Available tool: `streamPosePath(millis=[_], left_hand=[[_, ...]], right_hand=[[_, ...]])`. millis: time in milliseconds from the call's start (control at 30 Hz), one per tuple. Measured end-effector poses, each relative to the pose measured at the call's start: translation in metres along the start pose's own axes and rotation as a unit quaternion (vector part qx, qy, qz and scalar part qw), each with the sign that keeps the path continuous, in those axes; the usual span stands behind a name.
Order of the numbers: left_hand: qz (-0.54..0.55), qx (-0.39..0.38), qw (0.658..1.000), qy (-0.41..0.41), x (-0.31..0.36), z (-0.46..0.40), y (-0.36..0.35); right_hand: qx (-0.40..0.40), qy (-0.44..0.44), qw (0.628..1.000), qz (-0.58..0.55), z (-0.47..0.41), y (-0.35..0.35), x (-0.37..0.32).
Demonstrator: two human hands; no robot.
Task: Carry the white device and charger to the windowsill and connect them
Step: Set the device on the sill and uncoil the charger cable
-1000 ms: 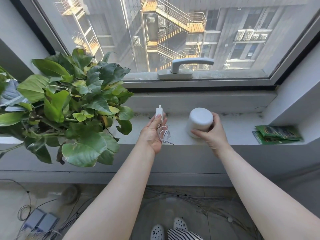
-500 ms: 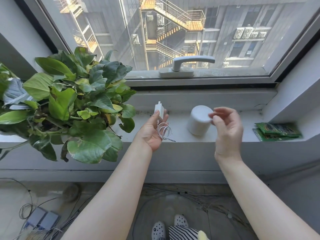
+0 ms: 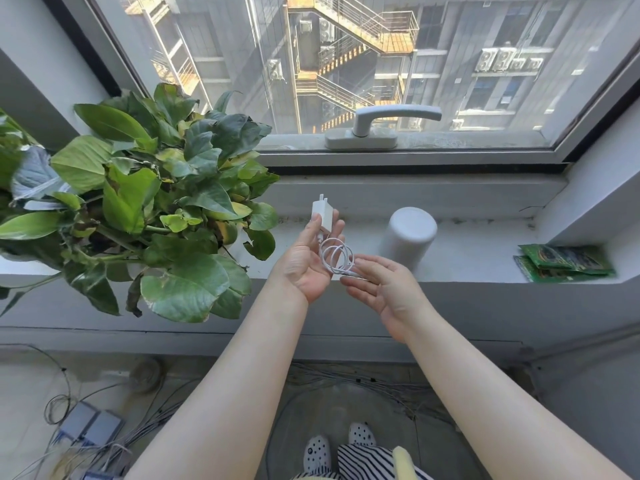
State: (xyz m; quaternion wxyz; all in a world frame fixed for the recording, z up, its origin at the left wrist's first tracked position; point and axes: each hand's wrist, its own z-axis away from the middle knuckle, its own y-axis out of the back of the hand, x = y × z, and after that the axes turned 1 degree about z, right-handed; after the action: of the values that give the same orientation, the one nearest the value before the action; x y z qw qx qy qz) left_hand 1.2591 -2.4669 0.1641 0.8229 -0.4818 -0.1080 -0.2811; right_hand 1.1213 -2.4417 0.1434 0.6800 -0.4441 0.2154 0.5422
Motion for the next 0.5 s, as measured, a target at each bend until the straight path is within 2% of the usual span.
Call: streamPosePath(millis=[100,200,433,500], left_hand=[[-0.003,0.003,1.0,-0.001,0.0008,0.0004,-0.0002],[-0.012,0.006,1.0,-0.002,-0.0004,0.0007,-0.0004],[-0.017,0.007,1.0,0.0,-0.0047,0.0053,-0.0055],[-0.008,0.012,1.0,-0.007,-0.0059,0.0041,-0.0051]], right_hand=[[-0.038,-0.035,0.996,-0.07,0.0036,-0.0006,-0.0024],[-0.064,-0.034,0.992,-0.108,0.0047,-0.0012,-0.0008],[-0.036,0.018,0.997,-0.063,0.004,-0.0029,0.0035],[-0.038,0.014,0.996,-0.083,0.0027,-0.0032,0.0036]])
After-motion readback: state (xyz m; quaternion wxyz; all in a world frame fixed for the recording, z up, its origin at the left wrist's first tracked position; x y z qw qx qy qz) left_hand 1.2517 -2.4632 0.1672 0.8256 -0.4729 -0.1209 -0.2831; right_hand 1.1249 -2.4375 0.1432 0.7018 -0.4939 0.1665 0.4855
